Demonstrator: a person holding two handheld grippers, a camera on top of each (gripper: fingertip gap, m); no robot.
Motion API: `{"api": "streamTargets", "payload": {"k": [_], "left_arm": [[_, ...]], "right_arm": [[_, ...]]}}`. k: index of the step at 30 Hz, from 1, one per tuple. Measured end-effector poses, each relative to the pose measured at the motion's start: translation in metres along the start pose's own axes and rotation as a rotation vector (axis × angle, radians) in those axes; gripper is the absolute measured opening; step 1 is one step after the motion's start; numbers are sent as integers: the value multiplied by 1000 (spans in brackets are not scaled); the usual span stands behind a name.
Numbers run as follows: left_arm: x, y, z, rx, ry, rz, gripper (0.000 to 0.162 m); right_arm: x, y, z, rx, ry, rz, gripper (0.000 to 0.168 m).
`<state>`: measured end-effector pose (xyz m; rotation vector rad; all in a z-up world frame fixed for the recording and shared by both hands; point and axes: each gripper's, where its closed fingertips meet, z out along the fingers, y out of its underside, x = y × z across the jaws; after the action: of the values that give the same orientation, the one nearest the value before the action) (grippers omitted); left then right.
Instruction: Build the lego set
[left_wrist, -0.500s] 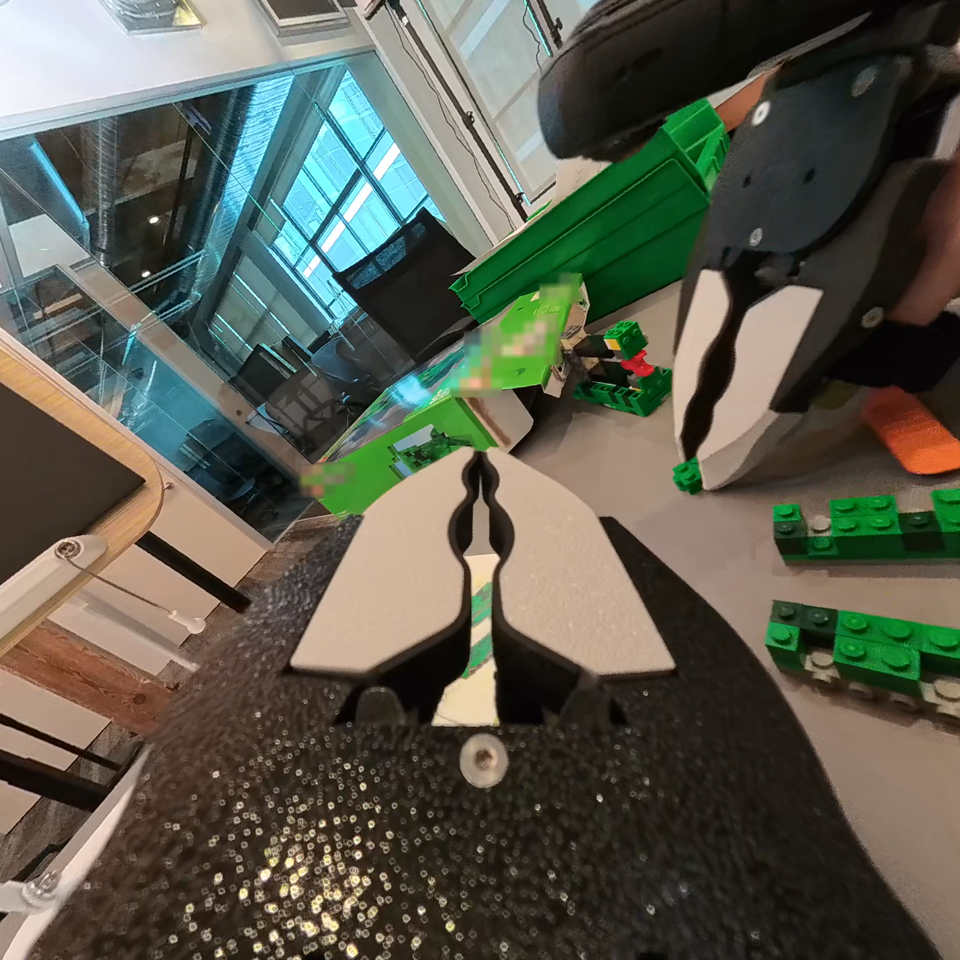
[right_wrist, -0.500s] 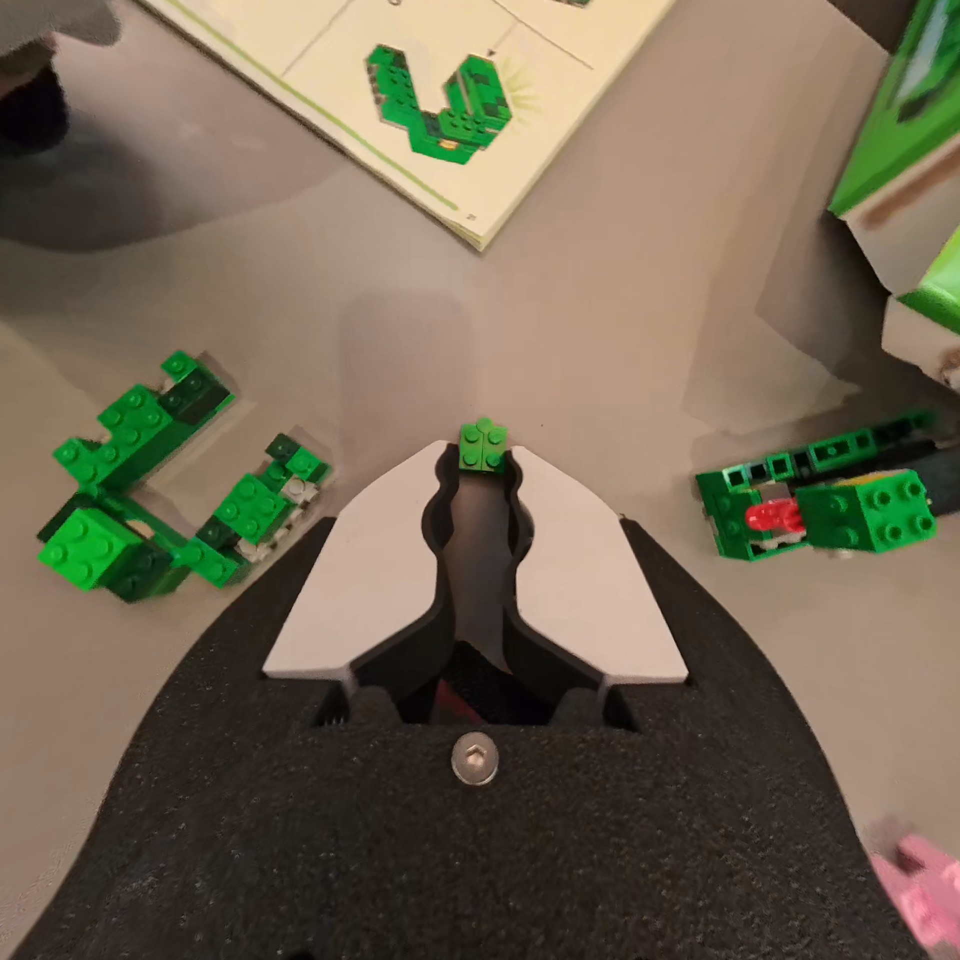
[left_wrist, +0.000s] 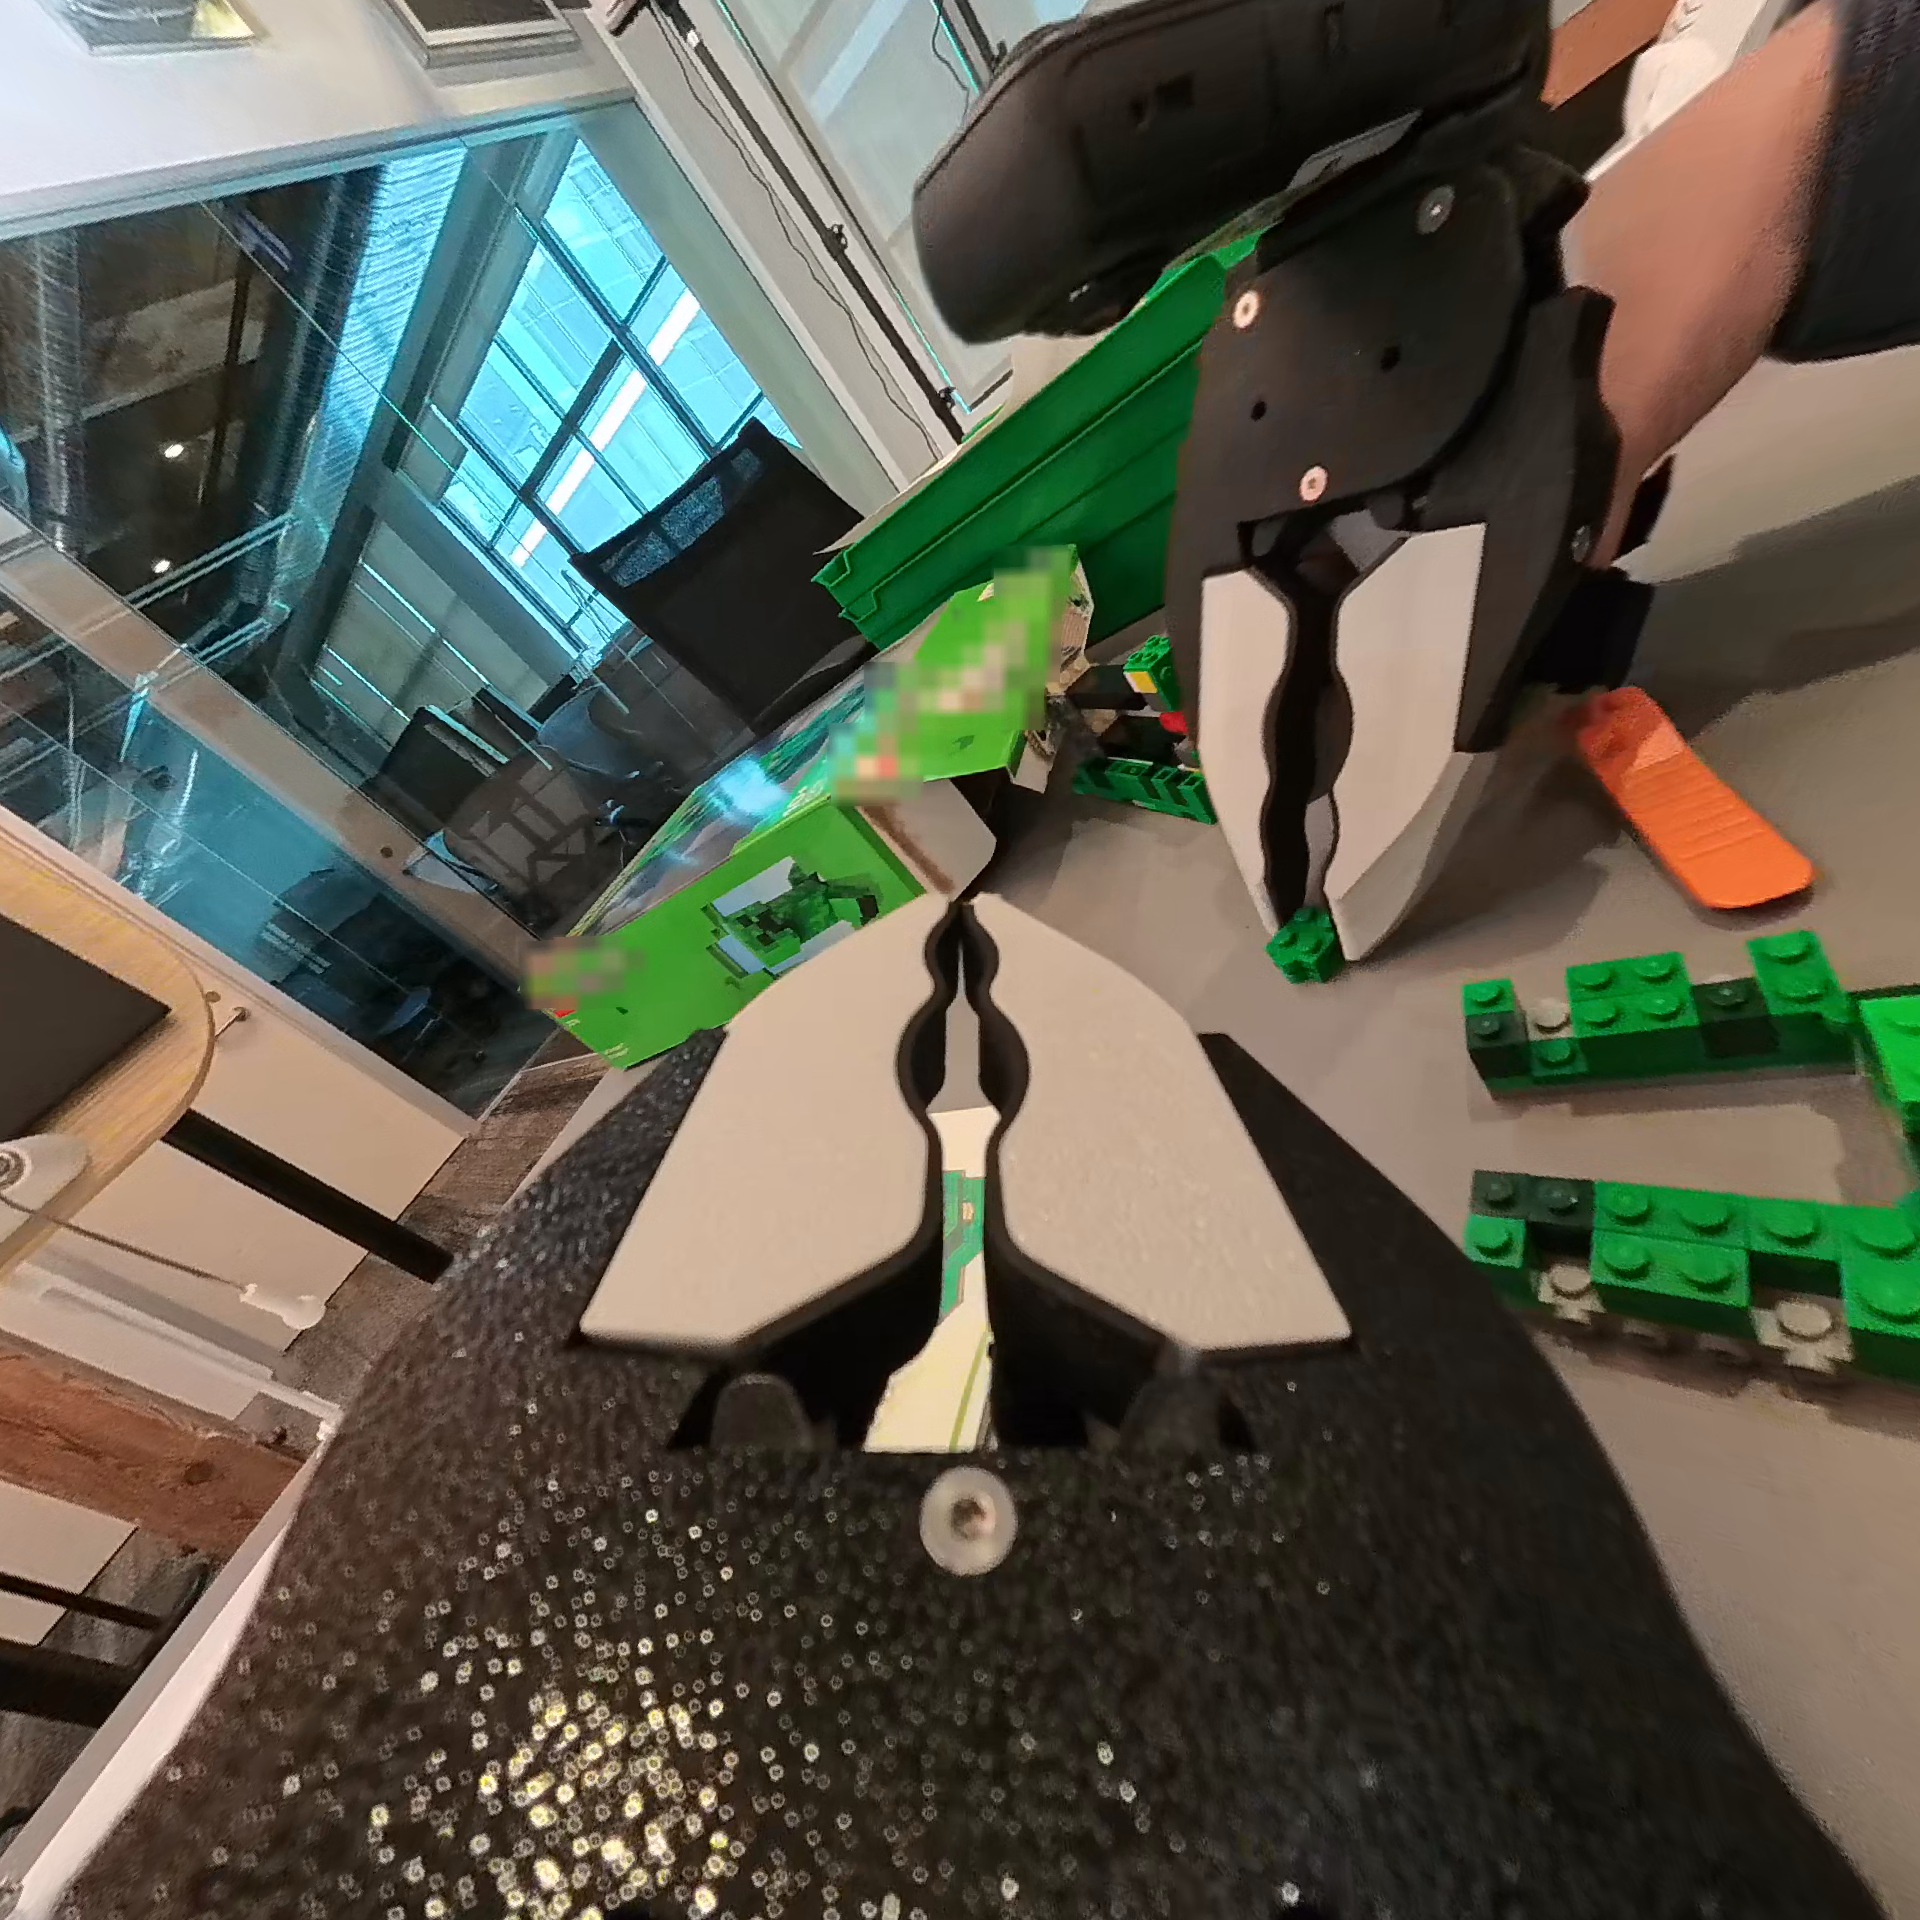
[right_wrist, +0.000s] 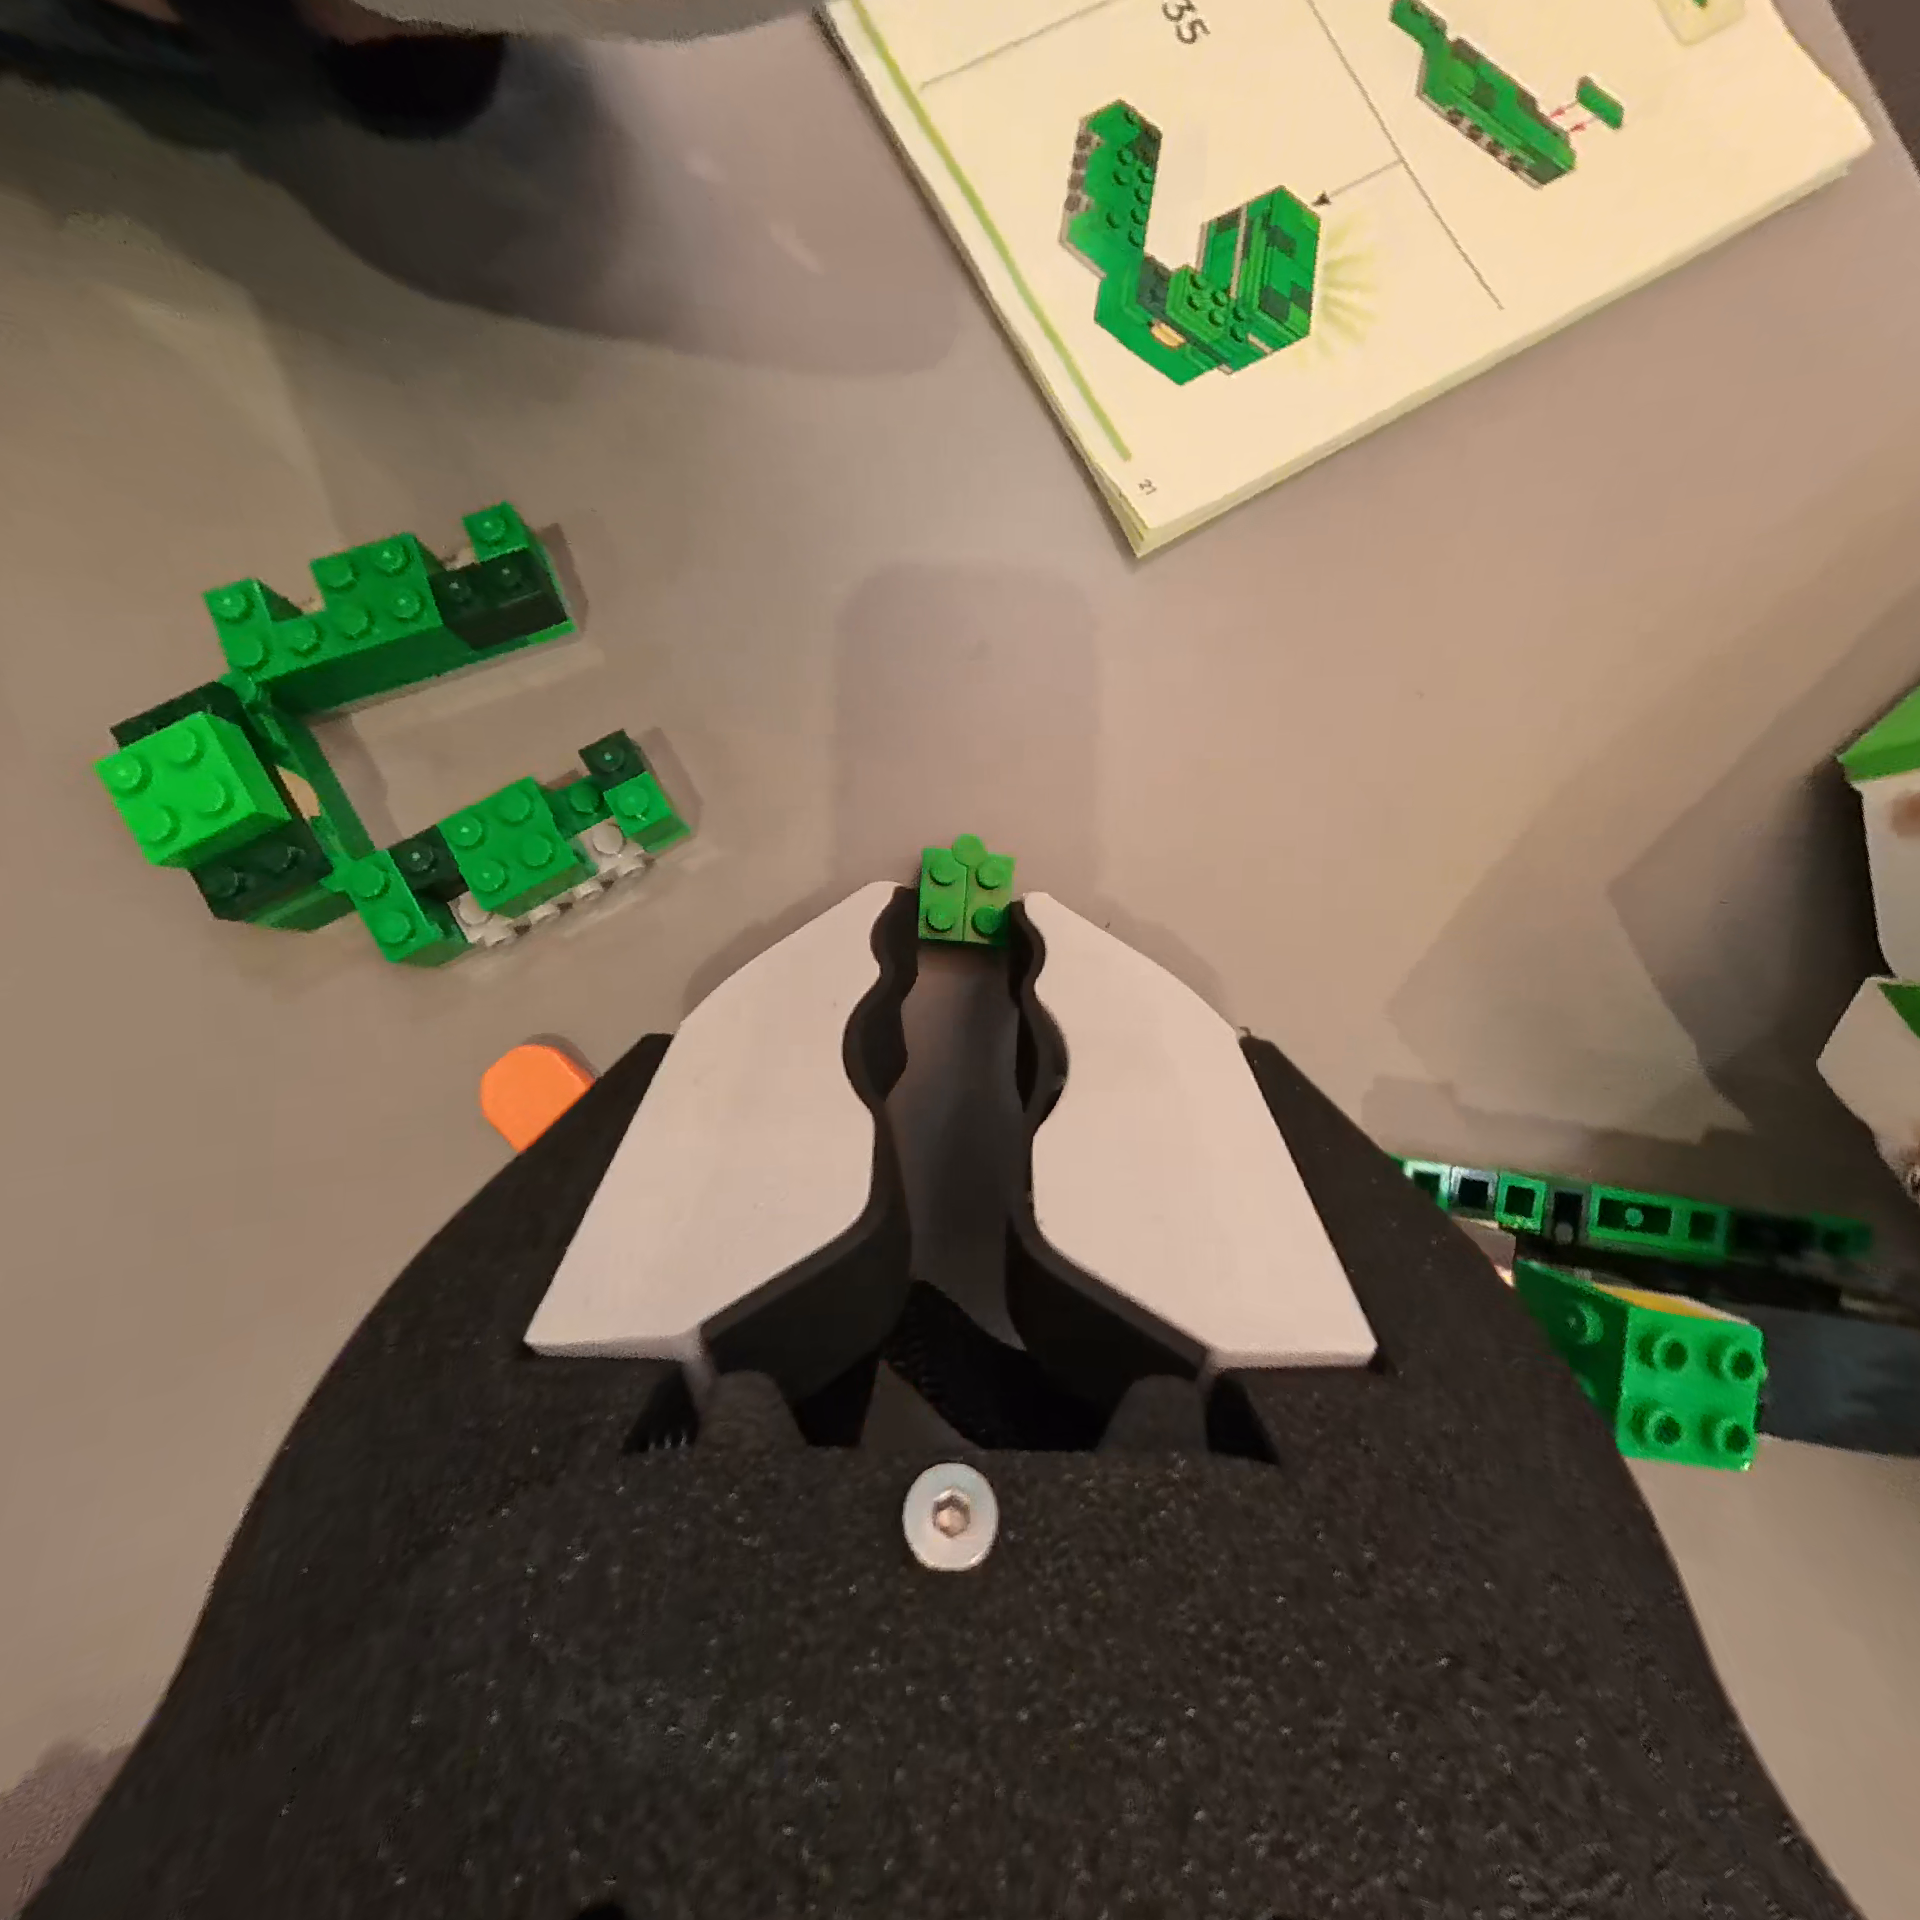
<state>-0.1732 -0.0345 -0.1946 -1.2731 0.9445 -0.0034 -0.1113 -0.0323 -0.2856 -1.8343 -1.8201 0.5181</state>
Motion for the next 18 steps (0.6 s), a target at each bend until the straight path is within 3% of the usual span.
{"api": "streamTargets", "payload": {"k": [7, 12, 18], "left_arm": [[0, 1, 0, -2, 4, -5, 0], [1, 1, 0, -3, 7, -4, 0], [3, 1, 1, -4, 16, 4, 0]], "right_arm": [[2, -3, -3, 61, 41, 39, 32], [-1, 0, -12, 165, 72, 183, 31], [-4, 9, -10, 156, 108, 249, 27]]}}
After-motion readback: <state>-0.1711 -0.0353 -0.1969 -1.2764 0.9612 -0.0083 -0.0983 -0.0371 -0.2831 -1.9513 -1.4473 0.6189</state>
